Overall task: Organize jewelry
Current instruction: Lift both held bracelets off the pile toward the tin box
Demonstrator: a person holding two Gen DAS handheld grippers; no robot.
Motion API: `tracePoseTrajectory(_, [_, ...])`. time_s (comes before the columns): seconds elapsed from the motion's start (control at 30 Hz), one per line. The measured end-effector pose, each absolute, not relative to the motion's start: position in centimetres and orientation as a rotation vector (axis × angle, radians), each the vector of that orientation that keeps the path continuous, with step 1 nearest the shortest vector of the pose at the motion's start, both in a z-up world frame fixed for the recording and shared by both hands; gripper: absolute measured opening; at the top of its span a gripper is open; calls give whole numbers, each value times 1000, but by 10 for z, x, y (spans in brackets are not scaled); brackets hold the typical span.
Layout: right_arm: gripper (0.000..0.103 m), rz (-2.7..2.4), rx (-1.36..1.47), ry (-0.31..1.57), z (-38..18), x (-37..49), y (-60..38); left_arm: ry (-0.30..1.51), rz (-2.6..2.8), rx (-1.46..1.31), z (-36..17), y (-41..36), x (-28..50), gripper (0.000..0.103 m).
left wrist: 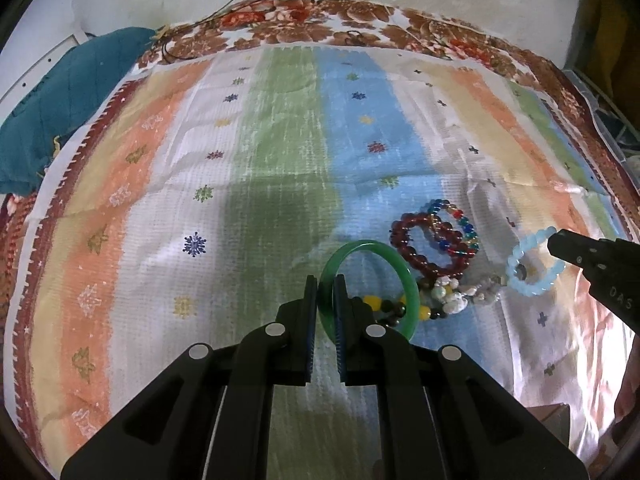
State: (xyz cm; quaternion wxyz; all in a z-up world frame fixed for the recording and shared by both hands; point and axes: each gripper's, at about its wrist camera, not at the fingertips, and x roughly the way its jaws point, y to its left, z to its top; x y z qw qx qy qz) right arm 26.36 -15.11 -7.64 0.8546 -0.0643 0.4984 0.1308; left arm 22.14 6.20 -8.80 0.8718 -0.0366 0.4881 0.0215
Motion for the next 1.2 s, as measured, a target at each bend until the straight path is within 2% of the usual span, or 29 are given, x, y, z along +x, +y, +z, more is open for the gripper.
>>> tracePoseTrajectory(1.2, [12, 353, -102, 898, -10, 188, -152, 935, 21, -95, -40, 43, 164, 8])
